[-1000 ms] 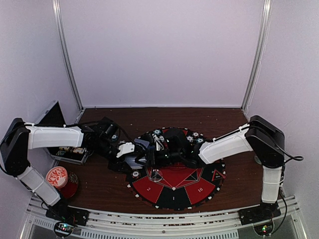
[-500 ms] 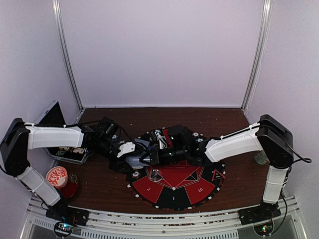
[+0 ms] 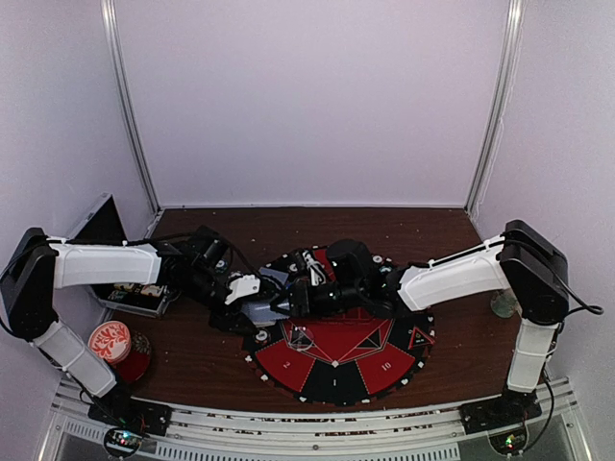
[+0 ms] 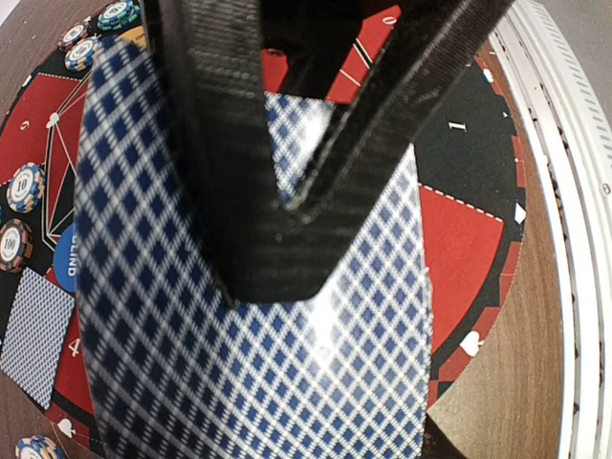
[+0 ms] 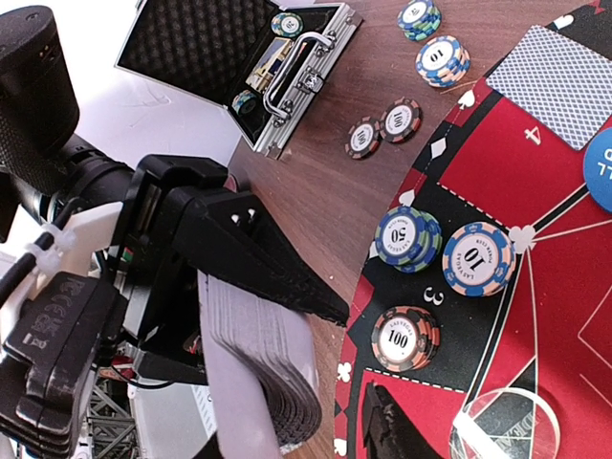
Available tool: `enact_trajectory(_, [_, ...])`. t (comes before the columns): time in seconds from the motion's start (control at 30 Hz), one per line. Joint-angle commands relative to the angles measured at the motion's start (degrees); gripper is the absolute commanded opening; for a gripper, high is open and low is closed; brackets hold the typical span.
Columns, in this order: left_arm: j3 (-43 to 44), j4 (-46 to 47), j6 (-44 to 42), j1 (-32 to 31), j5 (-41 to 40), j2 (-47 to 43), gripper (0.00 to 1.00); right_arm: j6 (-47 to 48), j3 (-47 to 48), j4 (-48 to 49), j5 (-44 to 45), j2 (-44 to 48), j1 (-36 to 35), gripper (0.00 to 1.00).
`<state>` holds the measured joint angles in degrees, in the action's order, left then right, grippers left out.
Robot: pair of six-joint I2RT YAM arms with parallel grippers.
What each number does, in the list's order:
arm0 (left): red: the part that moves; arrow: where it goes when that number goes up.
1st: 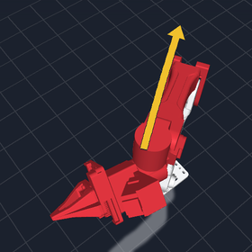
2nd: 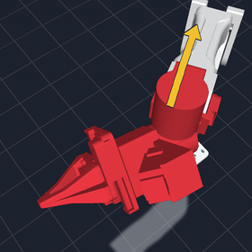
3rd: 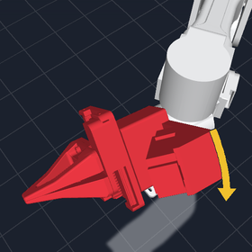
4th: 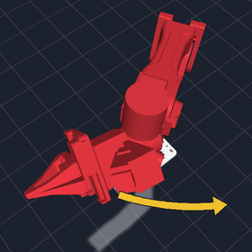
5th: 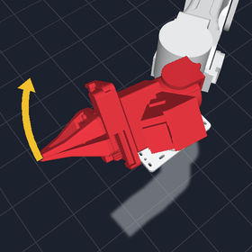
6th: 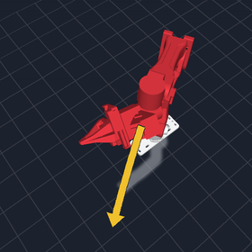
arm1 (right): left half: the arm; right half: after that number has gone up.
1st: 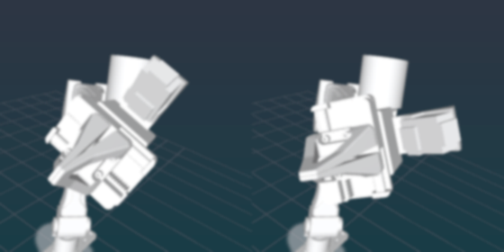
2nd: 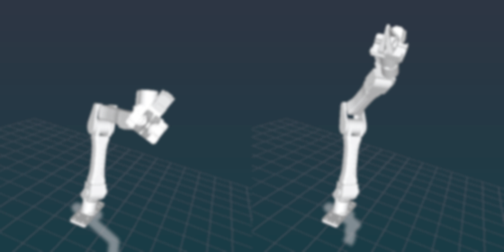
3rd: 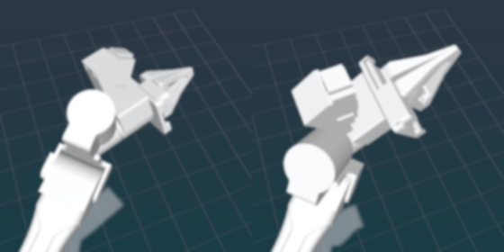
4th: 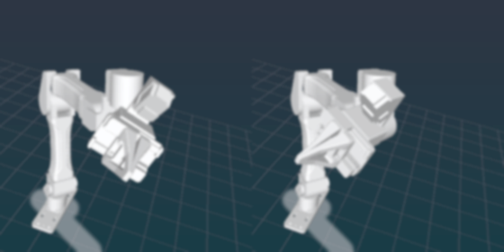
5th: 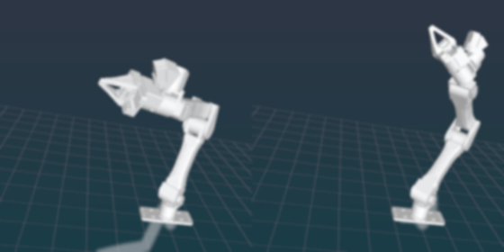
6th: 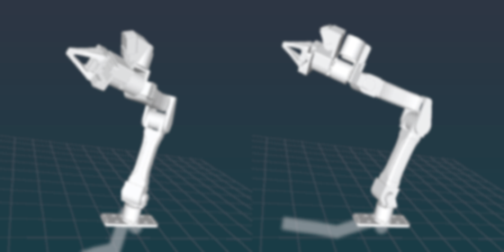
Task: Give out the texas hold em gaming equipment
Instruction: Pick up the poker card from the face-down deck piles, then distribute the poker card in the big blind area.
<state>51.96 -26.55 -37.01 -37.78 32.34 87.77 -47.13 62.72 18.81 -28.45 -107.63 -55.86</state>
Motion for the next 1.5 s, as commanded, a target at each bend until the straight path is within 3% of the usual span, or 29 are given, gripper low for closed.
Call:
enact_trajectory(0.0, [0.4,0.3,-0.3,0.0,0.8,0.0,0.43,0.6,-1.1,-1.3,1.8,2.5,0.5,0.31])
enact_trajectory(0.2, [0.4,0.2,-0.3,0.0,0.8,0.0,0.43,0.4,-2.4,-0.3,1.5,3.8,0.5,0.22])
enact_trajectory(0.4, [0.4,0.2,-0.3,0.0,0.7,0.2,0.43,-0.8,-3.5,2.9,-0.1,3.9,0.4,0.0])
enact_trajectory(0.8, [0.4,0.1,-0.3,0.0,0.7,0.1,0.43,2.8,-12.0,-3.4,2.4,15.1,4.2,0.0])
enact_trajectory(1.2, [0.5,0.1,-0.3,0.0,0.6,0.1,0.43,15.6,-26.9,-19.8,-3.2,30.1,28.3,0.0])
enact_trajectory(1.47, [0.4,0.0,-0.4,0.0,1.1,-0.2,0.43,16.7,-28.8,-22.6,2.0,30.1,31.8,0.0])
